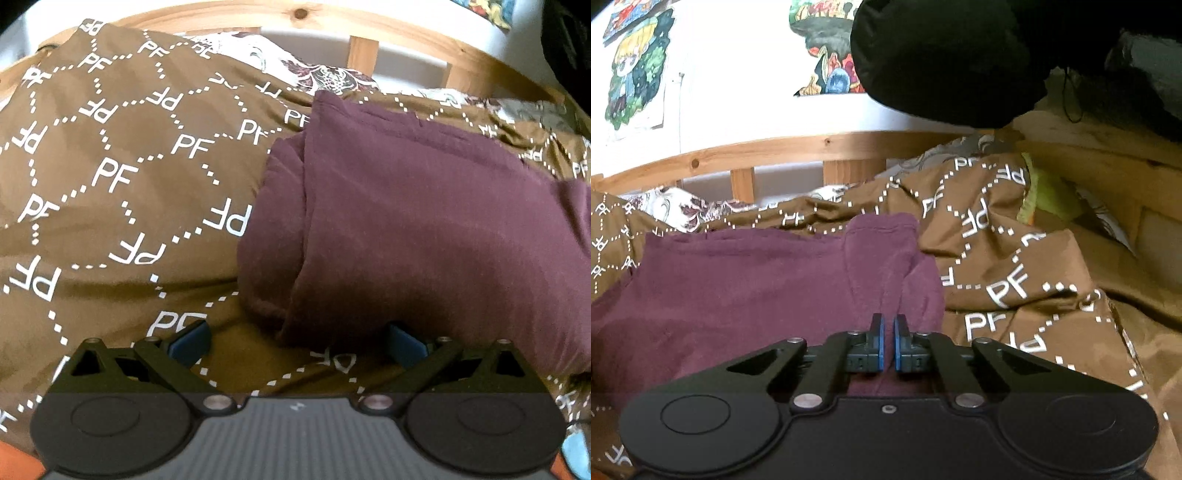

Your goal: Fold small clothes

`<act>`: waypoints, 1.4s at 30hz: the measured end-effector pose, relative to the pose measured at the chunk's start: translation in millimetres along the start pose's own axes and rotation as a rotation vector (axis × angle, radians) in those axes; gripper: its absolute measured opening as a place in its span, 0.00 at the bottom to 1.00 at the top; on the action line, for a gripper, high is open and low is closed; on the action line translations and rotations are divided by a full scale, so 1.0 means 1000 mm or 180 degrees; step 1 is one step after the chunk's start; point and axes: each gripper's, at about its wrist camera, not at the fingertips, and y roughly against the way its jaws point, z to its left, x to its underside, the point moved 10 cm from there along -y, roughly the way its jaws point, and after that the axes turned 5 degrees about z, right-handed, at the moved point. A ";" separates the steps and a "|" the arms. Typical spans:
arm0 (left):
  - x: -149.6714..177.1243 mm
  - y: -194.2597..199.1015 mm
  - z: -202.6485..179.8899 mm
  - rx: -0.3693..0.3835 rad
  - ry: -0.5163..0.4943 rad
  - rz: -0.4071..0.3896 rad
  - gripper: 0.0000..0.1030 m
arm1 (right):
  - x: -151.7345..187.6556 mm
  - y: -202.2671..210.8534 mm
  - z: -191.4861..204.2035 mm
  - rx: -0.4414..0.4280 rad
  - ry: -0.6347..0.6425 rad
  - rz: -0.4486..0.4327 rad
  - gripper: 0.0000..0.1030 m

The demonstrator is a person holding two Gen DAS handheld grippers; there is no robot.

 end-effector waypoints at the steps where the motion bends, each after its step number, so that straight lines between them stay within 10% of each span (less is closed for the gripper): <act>1: 0.000 0.000 0.001 0.0030 0.0036 -0.0004 0.99 | 0.003 -0.001 -0.001 -0.0003 -0.0012 0.0025 0.04; 6: -0.007 0.005 0.008 0.0103 0.0092 -0.0123 0.99 | 0.003 0.003 0.003 0.0026 0.0004 -0.0050 0.15; 12: -0.032 0.009 0.012 0.0155 -0.0035 -0.0389 0.99 | 0.003 0.018 0.027 -0.0026 0.0251 -0.0293 0.65; 19: -0.057 -0.015 0.001 0.0478 -0.0409 -0.0389 0.99 | 0.002 0.028 0.054 -0.0158 0.0305 -0.0345 0.96; 27: -0.052 -0.033 0.017 0.0837 -0.0097 -0.0224 0.99 | -0.008 0.011 0.090 -0.0080 -0.0033 -0.0143 0.99; 42: -0.042 -0.032 0.019 0.0639 -0.0137 -0.0269 0.99 | 0.039 -0.019 0.141 -0.0373 0.0398 0.0263 1.00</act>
